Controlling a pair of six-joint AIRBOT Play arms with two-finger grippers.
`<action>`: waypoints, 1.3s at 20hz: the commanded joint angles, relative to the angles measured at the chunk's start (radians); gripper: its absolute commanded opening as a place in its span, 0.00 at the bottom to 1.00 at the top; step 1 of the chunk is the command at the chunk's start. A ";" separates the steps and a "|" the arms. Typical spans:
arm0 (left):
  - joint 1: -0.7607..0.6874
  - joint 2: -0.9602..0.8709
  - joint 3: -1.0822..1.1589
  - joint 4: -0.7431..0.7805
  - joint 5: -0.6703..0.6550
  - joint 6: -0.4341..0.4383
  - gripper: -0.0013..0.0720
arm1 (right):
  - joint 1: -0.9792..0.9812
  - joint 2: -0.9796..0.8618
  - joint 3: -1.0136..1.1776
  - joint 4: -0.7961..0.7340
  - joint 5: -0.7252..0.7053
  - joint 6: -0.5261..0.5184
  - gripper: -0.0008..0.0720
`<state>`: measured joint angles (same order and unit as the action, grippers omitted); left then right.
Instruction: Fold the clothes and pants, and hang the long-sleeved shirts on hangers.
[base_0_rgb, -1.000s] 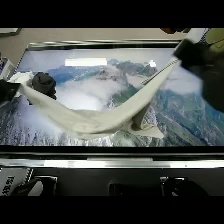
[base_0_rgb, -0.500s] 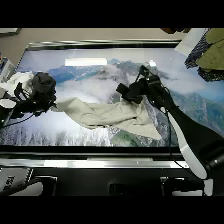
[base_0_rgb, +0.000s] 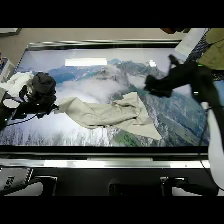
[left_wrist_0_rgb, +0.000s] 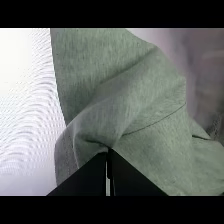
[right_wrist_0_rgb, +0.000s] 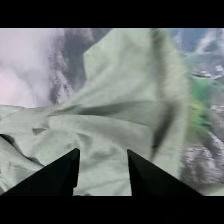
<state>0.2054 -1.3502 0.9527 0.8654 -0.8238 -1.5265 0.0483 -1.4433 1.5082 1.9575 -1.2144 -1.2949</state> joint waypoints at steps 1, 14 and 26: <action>-0.001 -0.002 0.000 0.000 -0.022 0.001 0.04 | -0.269 0.087 -0.058 0.024 -0.232 -0.281 0.58; -0.001 -0.002 0.000 0.000 -0.024 0.012 0.04 | -0.462 0.119 -0.751 0.152 -0.042 -0.530 0.59; -0.001 -0.002 0.000 0.000 -0.024 0.012 0.04 | -0.279 0.090 -0.803 0.256 0.122 -0.510 0.06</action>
<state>0.2050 -1.3525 0.9527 0.8654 -0.8467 -1.5146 -0.3008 -1.3495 0.7086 2.1979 -1.1324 -1.8320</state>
